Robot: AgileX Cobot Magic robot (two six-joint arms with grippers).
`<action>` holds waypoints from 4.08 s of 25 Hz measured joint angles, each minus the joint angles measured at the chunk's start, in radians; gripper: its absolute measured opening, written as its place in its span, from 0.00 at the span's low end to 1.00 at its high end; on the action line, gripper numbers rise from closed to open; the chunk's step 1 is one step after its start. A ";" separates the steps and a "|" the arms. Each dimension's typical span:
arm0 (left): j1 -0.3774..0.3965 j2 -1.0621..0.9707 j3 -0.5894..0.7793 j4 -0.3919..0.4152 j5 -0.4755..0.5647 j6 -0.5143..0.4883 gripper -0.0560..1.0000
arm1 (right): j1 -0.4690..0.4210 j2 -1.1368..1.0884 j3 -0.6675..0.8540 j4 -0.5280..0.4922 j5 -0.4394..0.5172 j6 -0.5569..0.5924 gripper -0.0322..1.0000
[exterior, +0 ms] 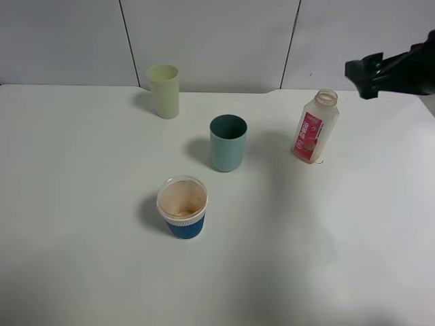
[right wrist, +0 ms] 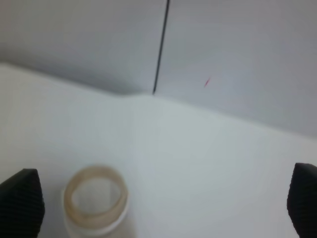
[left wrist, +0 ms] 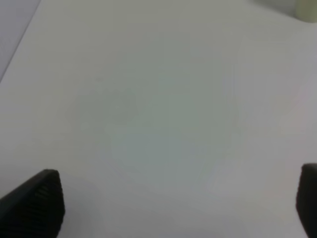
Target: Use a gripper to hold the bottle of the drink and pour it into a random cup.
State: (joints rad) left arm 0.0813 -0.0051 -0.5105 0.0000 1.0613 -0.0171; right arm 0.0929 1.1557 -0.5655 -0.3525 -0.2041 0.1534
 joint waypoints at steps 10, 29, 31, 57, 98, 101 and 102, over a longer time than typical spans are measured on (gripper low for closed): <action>0.000 0.000 0.000 0.000 0.000 0.000 0.93 | -0.133 -0.426 0.000 0.000 0.344 -0.036 0.98; 0.000 0.000 0.000 0.000 0.000 0.000 0.93 | -0.135 -1.149 0.000 0.159 1.025 -0.069 0.98; 0.000 0.000 0.000 0.000 0.000 0.000 0.93 | -0.135 -1.158 0.000 0.166 1.113 -0.105 0.98; 0.000 0.000 0.000 0.000 0.000 0.000 0.93 | -0.135 -1.158 0.060 0.353 1.276 -0.271 0.98; 0.000 0.000 0.000 0.000 0.000 0.001 0.93 | -0.135 -1.158 0.060 0.329 1.276 -0.226 0.98; 0.000 0.000 0.000 0.000 0.000 0.001 0.93 | -0.135 -1.158 0.060 0.329 1.276 -0.226 0.98; 0.000 0.000 0.000 0.000 0.000 0.001 0.93 | -0.135 -1.158 0.060 0.329 1.276 -0.226 0.98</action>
State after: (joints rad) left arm 0.0813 -0.0051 -0.5105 0.0000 1.0613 -0.0165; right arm -0.0424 -0.0025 -0.5051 -0.0236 1.0717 -0.0724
